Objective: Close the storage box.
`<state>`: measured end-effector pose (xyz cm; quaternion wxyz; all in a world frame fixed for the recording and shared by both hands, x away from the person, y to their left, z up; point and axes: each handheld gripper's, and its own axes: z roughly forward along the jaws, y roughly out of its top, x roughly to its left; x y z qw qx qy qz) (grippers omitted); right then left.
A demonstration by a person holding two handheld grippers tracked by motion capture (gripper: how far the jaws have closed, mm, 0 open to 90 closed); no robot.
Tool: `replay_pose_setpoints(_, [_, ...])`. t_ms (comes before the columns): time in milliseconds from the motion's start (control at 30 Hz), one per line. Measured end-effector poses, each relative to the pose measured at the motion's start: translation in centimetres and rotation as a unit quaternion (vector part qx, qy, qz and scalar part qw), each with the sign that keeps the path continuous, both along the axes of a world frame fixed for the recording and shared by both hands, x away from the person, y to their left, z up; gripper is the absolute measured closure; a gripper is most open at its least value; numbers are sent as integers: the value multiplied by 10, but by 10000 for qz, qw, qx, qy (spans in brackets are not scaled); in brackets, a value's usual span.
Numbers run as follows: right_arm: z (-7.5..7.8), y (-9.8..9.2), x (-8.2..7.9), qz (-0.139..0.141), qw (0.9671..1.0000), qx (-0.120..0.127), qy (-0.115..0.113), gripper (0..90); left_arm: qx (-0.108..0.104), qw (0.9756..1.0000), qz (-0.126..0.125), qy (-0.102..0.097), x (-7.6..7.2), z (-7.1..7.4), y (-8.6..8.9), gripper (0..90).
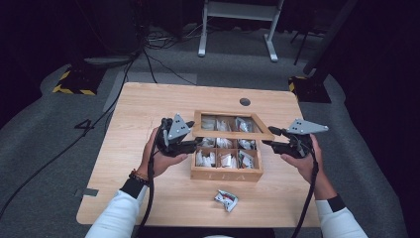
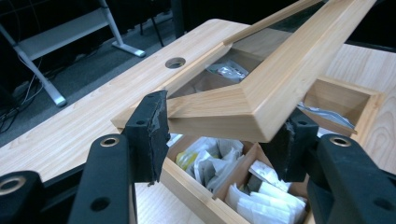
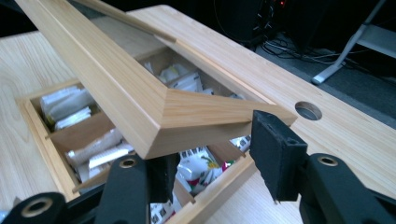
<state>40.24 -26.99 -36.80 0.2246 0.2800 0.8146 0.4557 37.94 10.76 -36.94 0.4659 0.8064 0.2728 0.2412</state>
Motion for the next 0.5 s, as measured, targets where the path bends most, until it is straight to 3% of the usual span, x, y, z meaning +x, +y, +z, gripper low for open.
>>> replay_pose_setpoints(67, [-2, 1, -4, -13, 9998, -172, -47, 530, 37, 10000, -35, 1, -4, -1, 0, 444])
replay_pose_setpoints(333, [-10, -1, -8, 74, 9997, -228, 58, 490, 213, 9996, -143, 77, -12, -6, 0, 425])
replay_pose_setpoints(433, [-14, -4, -11, 391, 9987, -72, 314, 395, 347, 9991, -219, 144, -14, -12, -1, 396])
replay_pose_setpoints(500, [-15, -4, -14, 460, 9984, -143, 289, 362, 359, 9990, -219, 166, -15, -14, -1, 389])
